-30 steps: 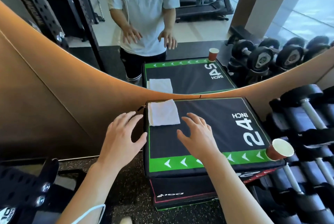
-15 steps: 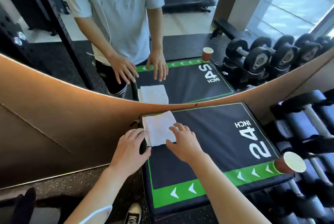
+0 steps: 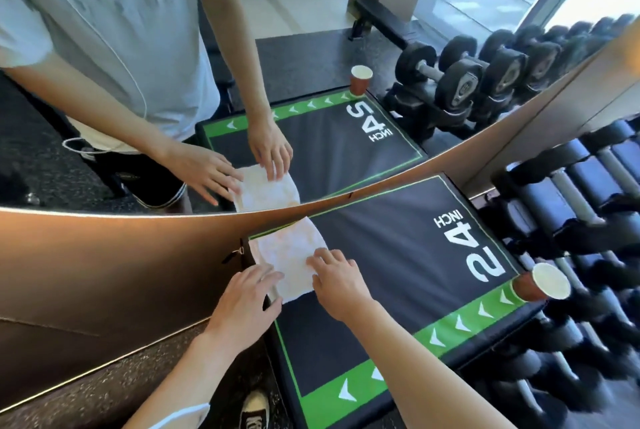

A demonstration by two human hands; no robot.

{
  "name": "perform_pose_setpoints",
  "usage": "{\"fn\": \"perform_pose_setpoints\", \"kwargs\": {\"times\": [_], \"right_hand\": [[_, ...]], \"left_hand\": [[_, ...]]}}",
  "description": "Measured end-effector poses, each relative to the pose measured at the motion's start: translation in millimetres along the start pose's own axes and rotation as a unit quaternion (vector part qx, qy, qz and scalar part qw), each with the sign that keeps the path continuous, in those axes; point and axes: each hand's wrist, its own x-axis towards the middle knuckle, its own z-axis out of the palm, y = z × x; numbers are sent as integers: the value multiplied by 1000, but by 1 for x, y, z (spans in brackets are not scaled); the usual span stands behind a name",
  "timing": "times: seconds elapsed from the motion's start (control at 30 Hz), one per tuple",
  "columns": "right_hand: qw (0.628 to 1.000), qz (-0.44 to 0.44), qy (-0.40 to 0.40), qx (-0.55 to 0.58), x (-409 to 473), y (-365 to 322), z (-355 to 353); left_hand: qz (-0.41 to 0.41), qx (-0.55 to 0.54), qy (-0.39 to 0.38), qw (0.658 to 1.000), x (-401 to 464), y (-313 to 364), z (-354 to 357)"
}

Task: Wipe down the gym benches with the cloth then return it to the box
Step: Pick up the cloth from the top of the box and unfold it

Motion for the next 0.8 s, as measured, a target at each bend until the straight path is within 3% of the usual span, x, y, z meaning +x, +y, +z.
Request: {"fn": "perform_pose_setpoints", "kwargs": {"times": [0.4,0.8], "right_hand": [[999,16,43,22,-69,36,21],[987,116,100,48,-209,101,52]], "left_hand": [[71,8,-14,997,-30,34,49],[169,-5,-42,985,-73,127,122]]}}
